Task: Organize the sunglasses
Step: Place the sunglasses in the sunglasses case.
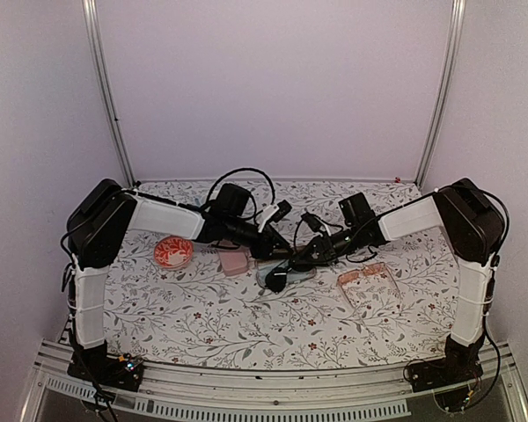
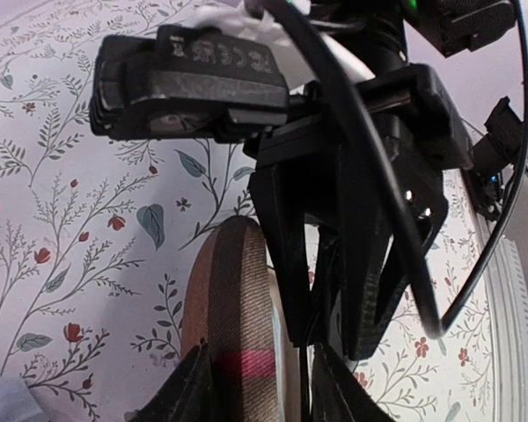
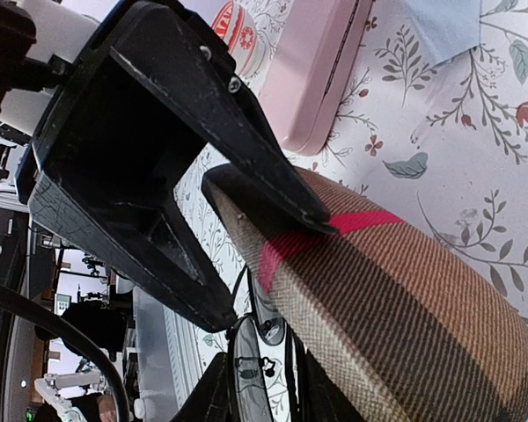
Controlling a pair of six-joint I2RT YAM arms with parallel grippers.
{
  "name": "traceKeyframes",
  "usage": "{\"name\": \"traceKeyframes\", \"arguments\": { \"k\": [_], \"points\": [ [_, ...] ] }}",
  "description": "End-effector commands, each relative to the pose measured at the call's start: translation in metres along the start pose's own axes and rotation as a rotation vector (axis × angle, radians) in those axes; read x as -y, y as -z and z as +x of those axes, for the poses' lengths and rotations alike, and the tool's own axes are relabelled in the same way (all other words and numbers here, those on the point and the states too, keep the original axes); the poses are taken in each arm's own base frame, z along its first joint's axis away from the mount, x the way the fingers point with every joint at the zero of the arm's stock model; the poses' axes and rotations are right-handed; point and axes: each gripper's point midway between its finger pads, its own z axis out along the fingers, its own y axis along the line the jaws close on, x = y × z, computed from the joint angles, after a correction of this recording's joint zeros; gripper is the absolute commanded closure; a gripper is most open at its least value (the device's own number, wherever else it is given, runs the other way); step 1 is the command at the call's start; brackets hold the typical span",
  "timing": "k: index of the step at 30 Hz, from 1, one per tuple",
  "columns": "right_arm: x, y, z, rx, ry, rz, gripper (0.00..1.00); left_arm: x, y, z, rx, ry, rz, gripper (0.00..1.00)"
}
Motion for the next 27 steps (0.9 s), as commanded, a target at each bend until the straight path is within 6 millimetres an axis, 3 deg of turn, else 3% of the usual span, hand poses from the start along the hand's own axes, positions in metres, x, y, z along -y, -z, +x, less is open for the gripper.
{"name": "traceKeyframes", "arguments": {
  "k": [1,12,27],
  "points": [
    [0.006,-0.006,0.003,-0.036,0.015,-0.012,0.73,-0.001,-0.001,0.004,-0.011,-0.001,0.021,0.6],
    [0.01,-0.008,0.007,0.009,0.007,0.014,0.75,-0.005,0.0,0.006,-0.015,0.017,-0.006,0.6],
    [-0.011,0.0,0.003,0.119,-0.042,-0.089,0.76,-0.007,0.002,0.012,-0.002,0.032,-0.034,0.61]
  ]
}}
